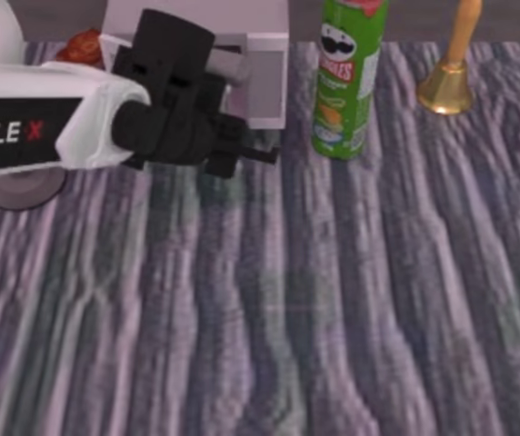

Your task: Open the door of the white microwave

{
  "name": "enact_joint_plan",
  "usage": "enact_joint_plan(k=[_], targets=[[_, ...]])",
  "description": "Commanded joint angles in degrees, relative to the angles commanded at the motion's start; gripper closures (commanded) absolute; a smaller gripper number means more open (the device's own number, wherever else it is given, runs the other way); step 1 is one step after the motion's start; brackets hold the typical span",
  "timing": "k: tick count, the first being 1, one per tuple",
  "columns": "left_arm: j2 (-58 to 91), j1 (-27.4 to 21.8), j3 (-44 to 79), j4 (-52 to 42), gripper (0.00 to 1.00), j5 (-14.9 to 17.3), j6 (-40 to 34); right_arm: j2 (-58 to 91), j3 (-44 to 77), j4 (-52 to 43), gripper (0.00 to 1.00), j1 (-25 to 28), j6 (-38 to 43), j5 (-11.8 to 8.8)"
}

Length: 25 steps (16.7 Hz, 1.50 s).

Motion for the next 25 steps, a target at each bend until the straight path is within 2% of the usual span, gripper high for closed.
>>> enact_joint_plan(k=[3,25], targets=[[-0.50,0.57,-1.03,0.19,1.00,0.88,1.29,0.00,0.00,0.00,0.00,0.00,0.00,0.00],[-0.50,0.57,-1.03,0.19,1.00,0.88,1.29,0.00,0.00,0.00,0.00,0.00,0.00,0.00]])
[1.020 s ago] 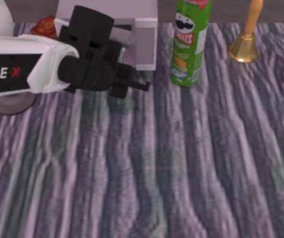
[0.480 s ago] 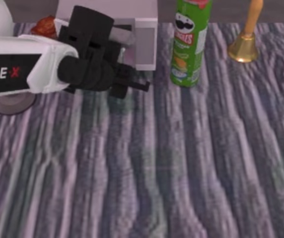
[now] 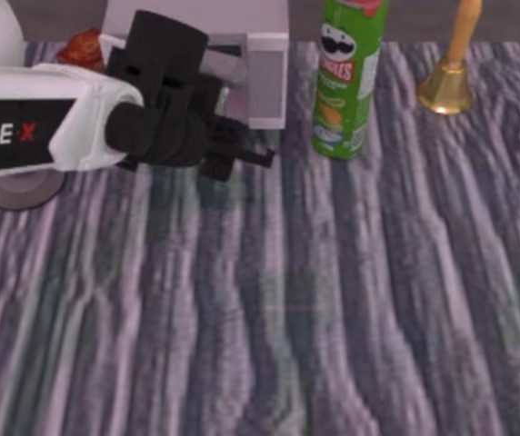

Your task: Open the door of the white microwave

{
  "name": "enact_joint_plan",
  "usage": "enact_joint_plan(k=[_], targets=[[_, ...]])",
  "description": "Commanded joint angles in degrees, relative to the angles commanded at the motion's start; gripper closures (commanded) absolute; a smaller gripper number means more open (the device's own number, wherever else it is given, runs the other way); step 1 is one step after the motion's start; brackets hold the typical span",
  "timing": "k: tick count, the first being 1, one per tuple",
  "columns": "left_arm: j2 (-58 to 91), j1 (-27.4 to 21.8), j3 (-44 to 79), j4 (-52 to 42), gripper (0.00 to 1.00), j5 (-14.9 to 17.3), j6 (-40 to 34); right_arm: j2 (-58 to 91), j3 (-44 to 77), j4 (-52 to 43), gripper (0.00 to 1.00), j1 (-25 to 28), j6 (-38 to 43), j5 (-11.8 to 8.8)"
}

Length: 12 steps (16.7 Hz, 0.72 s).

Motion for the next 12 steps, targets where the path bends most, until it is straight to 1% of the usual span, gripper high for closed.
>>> enact_joint_plan(k=[3,9,12], targets=[[0.03,-0.40,0.03,-0.05,1.00,0.57,-0.18,0.00,0.00,0.00,0.00,0.00,0.00,0.00],[-1.61,1.21,-2.07,0.52,1.00,2.93,3.31,0.00,0.00,0.00,0.00,0.00,0.00,0.00],[-1.73,1.38,-2.35,0.54,1.00,3.21,3.72,0.00,0.00,0.00,0.00,0.00,0.00,0.00]])
